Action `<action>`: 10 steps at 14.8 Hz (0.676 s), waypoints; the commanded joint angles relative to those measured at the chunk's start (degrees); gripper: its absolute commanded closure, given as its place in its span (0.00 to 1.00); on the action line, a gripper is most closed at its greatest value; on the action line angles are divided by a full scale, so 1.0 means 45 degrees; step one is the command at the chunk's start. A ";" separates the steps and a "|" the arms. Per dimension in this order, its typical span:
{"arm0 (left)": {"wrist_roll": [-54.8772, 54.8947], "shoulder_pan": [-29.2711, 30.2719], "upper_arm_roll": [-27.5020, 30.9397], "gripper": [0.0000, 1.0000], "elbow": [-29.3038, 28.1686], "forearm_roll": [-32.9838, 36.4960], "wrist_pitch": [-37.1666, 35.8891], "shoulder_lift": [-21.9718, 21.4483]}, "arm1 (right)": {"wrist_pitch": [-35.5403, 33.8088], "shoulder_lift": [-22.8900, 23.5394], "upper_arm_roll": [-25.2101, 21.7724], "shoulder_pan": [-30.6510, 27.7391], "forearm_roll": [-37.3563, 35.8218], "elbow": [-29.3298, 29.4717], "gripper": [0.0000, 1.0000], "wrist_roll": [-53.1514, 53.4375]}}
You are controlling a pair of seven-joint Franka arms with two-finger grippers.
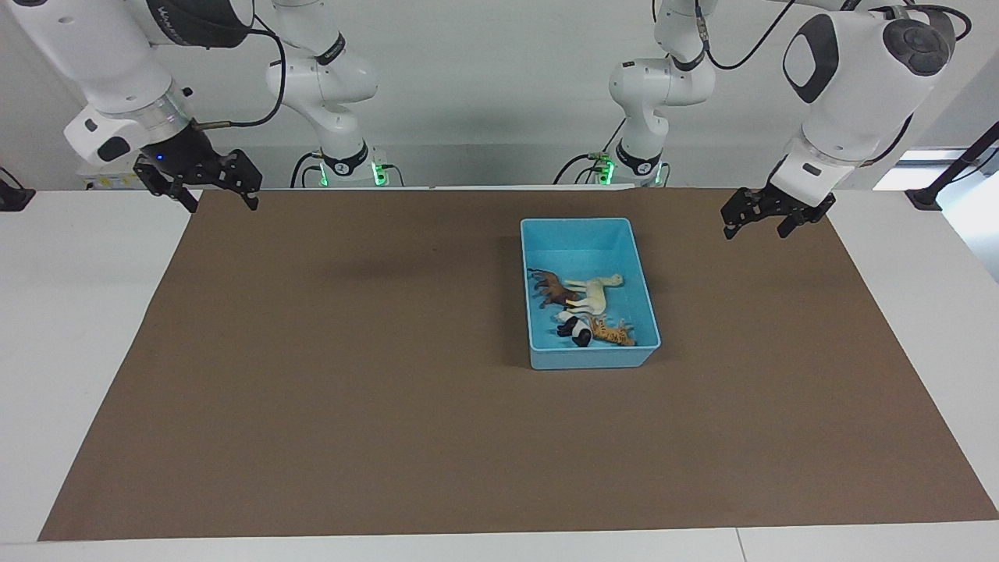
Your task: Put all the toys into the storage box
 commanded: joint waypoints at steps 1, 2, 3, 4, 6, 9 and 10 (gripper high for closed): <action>0.0056 0.0064 -0.0005 0.00 0.0015 0.0010 -0.0265 -0.0246 | -0.0323 -0.0212 0.0293 -0.0394 -0.0414 -0.0014 0.00 -0.0084; 0.0017 0.0045 -0.0005 0.00 -0.0161 0.0010 -0.0245 -0.0344 | -0.0206 -0.0212 0.0293 -0.0414 -0.0648 -0.0033 0.00 -0.0122; -0.0041 0.0045 -0.0005 0.00 -0.0182 0.0010 -0.0225 -0.0345 | 0.0027 -0.0193 0.0293 -0.0395 -0.0689 -0.0034 0.00 -0.0084; -0.0003 0.0045 -0.0005 0.00 -0.0182 0.0010 -0.0225 -0.0345 | 0.0358 -0.0192 0.0293 -0.0394 -0.0689 -0.0034 0.00 -0.0006; -0.0081 0.0064 0.0015 0.00 -0.0182 0.0010 -0.0225 -0.0345 | 0.0849 -0.0192 0.0293 -0.0414 -0.0670 -0.0092 0.00 -0.0006; -0.0061 0.0084 0.0015 0.00 -0.0202 0.0010 -0.0245 -0.0345 | 0.0850 -0.0212 0.0293 -0.0394 -0.0670 -0.0151 0.00 0.0014; -0.0081 0.0122 0.0015 0.00 -0.0202 0.0010 -0.0264 -0.0345 | 0.0850 -0.0212 0.0293 -0.0375 -0.0670 -0.0151 0.00 0.0014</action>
